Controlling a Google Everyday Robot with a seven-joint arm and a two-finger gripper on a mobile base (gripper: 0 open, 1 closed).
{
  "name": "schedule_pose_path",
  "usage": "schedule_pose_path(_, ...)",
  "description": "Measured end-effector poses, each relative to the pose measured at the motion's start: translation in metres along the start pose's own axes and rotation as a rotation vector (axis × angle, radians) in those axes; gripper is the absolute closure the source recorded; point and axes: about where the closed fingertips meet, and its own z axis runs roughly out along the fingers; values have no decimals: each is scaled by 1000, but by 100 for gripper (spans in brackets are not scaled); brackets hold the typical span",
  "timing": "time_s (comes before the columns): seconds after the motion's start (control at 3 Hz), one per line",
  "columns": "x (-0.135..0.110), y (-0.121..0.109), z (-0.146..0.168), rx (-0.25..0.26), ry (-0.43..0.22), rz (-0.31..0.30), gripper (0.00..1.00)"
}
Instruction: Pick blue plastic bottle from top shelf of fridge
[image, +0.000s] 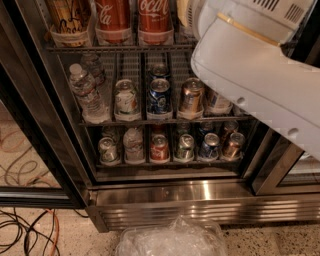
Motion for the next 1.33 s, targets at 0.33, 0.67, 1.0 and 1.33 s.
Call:
schedule_pose_path(0.33,-8,-5,9,16,-22,-7,33)
schedule_pose_path(0.67,-10,0,20,9,-31,-3,34)
schedule_pose_path(1.0,-8,6,31,-2,-26,7,34)
schedule_pose_path(1.33,0,8,38,15,-19,21,53)
